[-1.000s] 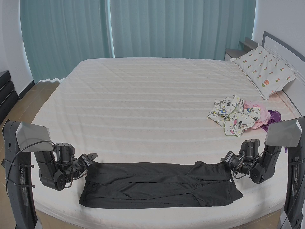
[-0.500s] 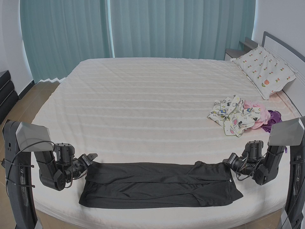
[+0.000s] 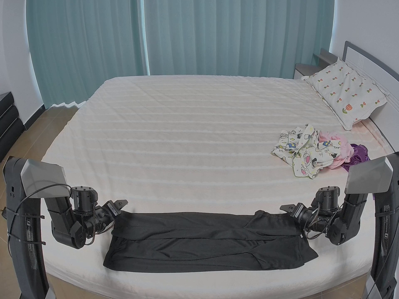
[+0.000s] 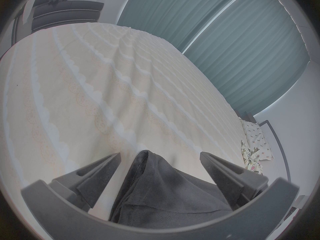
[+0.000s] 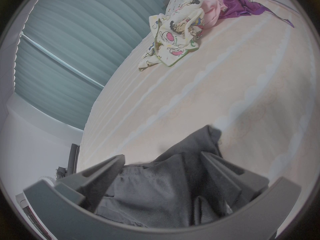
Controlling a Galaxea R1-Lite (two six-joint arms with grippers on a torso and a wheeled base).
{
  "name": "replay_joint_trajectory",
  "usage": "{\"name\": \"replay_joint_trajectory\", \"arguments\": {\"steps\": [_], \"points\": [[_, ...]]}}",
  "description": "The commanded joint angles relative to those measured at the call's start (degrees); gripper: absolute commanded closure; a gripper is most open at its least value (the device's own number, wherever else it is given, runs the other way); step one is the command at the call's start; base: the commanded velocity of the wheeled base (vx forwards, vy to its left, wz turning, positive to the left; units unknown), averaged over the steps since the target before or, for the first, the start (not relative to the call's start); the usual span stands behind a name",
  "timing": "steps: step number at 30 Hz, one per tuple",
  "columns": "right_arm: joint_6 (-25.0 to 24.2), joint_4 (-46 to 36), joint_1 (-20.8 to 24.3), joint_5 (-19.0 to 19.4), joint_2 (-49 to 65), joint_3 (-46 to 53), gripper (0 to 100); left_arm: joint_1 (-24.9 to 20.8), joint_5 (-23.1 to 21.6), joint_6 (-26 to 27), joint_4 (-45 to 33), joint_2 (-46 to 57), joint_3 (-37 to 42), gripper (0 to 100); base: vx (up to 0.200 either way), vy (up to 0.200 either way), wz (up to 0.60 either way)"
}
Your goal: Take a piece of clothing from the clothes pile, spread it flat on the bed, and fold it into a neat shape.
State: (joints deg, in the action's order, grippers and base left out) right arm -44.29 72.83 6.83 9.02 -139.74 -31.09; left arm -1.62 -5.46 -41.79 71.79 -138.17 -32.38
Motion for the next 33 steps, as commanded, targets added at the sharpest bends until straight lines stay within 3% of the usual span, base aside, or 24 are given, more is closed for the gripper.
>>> {"name": "replay_joint_trajectory", "arguments": {"steps": [1, 13, 18, 27, 28, 33], "points": [[0.0, 0.4, 0.6, -0.1, -0.8, -0.1, 100, 0.0, 0.0, 0.0, 0.0, 0.0, -0.1, 0, 0.000, 0.000, 0.00], [-0.4, 3.1, -0.9, -1.0, 0.1, 1.4, 100, 0.1, 0.0, 0.0, 0.0, 0.0, -0.2, 0, 0.000, 0.000, 0.00], [-0.1, 9.3, -1.5, -1.6, 0.3, 4.0, 100, 0.1, 0.0, 0.0, 0.0, 0.0, -0.2, 0, 0.000, 0.000, 0.00], [0.5, 9.2, -0.7, -1.7, -1.9, 4.0, 100, 0.1, 0.0, -0.1, 0.0, 0.0, -0.2, 0, 0.000, 0.000, 0.00], [0.5, 9.2, -0.7, -1.7, -1.9, 4.0, 0, 0.1, 0.0, -0.1, 0.0, 0.0, -0.2, 0, 0.000, 0.000, 0.00], [1.7, 12.3, -1.2, -2.2, -1.3, 3.2, 0, 0.1, -0.1, -0.1, 0.0, 0.0, -0.2, 0, 0.000, 0.000, 0.00]]}}
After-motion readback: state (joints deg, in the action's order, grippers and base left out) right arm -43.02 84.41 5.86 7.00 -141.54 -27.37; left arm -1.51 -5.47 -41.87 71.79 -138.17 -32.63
